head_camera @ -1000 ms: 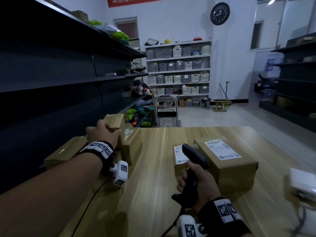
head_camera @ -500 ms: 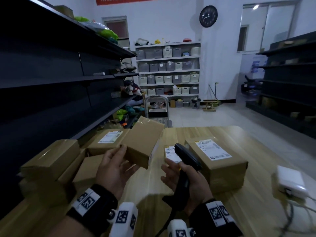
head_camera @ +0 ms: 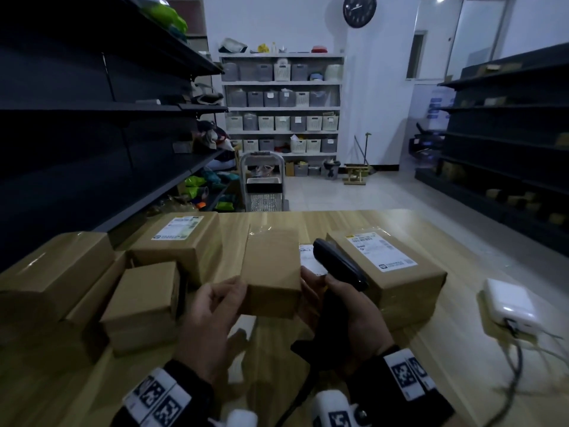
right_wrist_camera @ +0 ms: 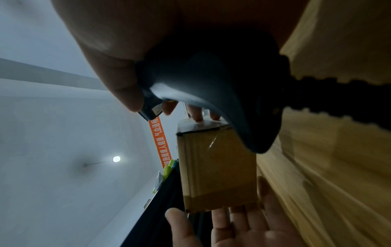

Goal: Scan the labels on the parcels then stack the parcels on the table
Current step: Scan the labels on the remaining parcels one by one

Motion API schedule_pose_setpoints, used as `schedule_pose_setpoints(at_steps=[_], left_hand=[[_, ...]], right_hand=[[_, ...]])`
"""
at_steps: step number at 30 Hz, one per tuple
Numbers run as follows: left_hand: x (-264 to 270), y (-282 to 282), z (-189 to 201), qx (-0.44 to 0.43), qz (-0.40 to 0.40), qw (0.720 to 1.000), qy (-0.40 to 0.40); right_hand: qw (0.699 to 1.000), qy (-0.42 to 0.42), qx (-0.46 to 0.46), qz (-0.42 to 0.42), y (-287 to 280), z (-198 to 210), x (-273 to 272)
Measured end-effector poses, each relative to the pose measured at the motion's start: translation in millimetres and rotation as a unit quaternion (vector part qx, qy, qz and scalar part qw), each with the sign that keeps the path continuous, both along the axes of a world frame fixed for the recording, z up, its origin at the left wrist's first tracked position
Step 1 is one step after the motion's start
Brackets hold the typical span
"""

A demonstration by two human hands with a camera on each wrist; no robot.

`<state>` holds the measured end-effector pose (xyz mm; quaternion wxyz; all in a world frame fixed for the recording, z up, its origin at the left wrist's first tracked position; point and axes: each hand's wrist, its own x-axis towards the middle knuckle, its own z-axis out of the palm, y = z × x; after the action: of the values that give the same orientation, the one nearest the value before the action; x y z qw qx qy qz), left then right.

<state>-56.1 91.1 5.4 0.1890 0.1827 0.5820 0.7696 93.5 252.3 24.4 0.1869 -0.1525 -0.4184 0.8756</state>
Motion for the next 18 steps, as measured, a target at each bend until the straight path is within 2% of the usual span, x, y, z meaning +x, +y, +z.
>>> schedule_pose_setpoints(at_steps=[2,6,10,13,15,18], left_hand=[[-3.3,-1.1,-0.7,-0.011,0.020,0.999,0.033],[-9.9,-0.6,-4.2,0.024,0.008,0.999,-0.020],[-5.3,-1.4,-3.5,0.004,0.008,0.999,-0.034],[-4.3,-1.4,-4.1,-0.030,-0.022,0.999,-0.026],[-3.8,-2.7,-3.8,-0.063,-0.037,0.997,-0.012],[-4.5,-2.9,-3.3,-0.057,-0.037,0.997,-0.020]], right_hand=[[1.000,-0.022,0.010,0.011,-2.0,3.2,3.1],[1.000,-0.011,0.006,0.021,-3.4,6.0,6.0],[1.000,0.006,0.001,0.007,-5.9,8.3,8.3],[1.000,0.019,0.012,0.006,-7.2,9.0,8.8],[1.000,0.017,0.011,0.004,-7.5,9.7,8.7],[1.000,-0.003,0.016,-0.009,-10.6,10.9,8.5]])
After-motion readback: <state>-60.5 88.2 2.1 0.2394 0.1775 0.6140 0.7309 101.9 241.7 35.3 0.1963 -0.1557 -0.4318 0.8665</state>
